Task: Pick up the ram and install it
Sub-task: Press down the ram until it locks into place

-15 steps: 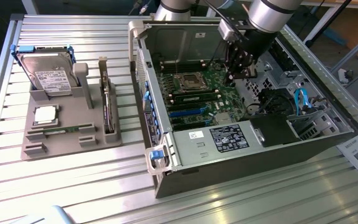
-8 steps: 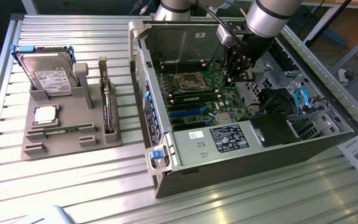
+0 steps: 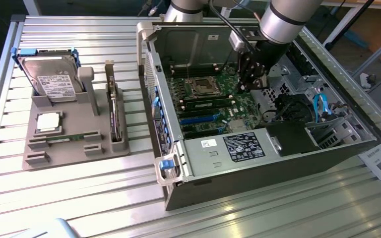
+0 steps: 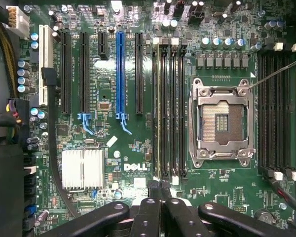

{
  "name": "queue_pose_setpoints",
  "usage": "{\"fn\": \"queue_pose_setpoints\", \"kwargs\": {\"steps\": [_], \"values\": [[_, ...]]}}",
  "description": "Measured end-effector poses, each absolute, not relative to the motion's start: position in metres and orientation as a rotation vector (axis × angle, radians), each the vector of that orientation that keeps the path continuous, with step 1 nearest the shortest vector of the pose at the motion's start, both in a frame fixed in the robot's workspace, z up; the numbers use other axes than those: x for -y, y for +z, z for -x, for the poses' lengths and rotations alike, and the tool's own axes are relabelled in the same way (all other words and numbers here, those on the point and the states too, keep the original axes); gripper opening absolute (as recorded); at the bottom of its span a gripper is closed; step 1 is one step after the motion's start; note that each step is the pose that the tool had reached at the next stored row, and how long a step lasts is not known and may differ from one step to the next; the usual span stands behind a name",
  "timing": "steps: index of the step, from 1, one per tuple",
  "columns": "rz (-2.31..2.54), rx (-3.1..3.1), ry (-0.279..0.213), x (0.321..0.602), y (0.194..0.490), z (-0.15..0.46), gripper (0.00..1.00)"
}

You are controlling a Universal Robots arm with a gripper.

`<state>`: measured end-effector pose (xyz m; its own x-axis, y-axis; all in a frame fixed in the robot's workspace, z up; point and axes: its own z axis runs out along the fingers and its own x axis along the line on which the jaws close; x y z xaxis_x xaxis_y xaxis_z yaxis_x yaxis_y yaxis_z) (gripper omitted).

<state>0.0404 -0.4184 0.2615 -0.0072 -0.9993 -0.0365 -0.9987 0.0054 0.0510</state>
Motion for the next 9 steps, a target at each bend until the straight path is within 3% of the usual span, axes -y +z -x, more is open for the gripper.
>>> {"fn": "queue_pose_setpoints", "kwargs": {"steps": [9], "values": [[-2.206, 2.220, -0.097, 0.4184, 0.2506, -0.0403, 0.10]]}}
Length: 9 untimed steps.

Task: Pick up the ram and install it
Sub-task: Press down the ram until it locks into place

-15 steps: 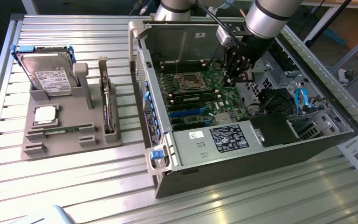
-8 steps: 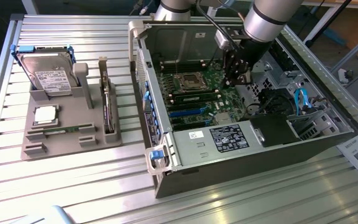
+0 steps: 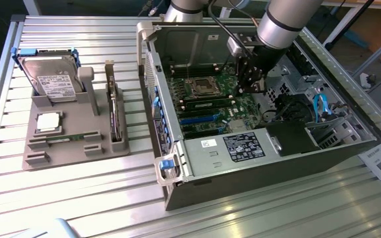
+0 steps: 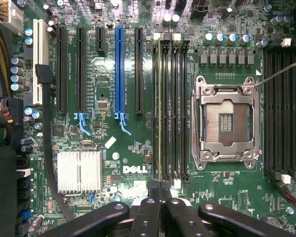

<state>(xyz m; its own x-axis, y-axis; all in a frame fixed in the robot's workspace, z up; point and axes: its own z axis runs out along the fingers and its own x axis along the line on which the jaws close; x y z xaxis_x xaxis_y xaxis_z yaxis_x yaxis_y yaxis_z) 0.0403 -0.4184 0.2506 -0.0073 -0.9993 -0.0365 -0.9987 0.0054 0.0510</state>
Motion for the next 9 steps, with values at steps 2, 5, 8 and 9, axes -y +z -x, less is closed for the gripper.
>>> {"fn": "queue_pose_setpoints", "kwargs": {"steps": [2, 5, 8, 9], "values": [[-2.206, 2.220, -0.097, 0.4185, 0.2505, -0.0403, 0.10], [-2.206, 2.220, -0.097, 0.4183, 0.2500, -0.0403, 0.10], [-2.207, 2.221, -0.095, 0.4167, 0.2470, -0.0384, 0.10], [-2.207, 2.221, -0.095, 0.4150, 0.2457, -0.0379, 0.10]]}}
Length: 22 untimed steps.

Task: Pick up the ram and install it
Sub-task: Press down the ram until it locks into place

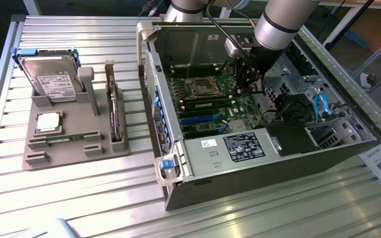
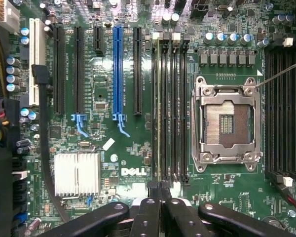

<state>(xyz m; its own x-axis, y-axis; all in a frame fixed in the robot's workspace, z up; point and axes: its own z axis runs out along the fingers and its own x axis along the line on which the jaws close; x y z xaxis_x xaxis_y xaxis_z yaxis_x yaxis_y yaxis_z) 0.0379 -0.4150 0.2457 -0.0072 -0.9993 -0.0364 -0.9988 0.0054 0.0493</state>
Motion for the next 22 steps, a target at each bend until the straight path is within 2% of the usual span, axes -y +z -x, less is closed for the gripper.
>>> {"fn": "queue_pose_setpoints", "kwargs": {"steps": [22], "values": [[-2.207, 2.221, -0.094, 0.4109, 0.2380, -0.0369, 0.10]]}}
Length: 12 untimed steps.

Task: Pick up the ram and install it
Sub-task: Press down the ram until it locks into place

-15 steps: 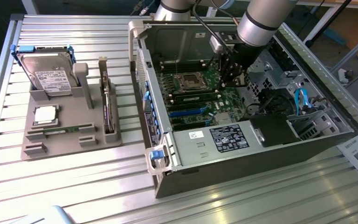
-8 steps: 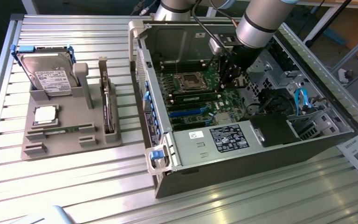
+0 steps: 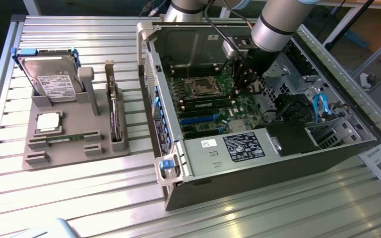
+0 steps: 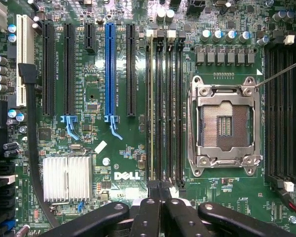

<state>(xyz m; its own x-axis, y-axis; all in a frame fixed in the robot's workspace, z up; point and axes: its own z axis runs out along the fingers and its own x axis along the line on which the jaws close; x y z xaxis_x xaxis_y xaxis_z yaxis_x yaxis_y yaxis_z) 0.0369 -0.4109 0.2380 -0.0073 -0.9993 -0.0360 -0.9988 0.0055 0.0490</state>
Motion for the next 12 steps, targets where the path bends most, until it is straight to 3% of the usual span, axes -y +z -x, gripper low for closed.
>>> {"fn": "queue_pose_setpoints", "kwargs": {"steps": [12], "values": [[-2.207, 2.221, -0.094, 0.4119, 0.2357, -0.0369, 0.10]]}}
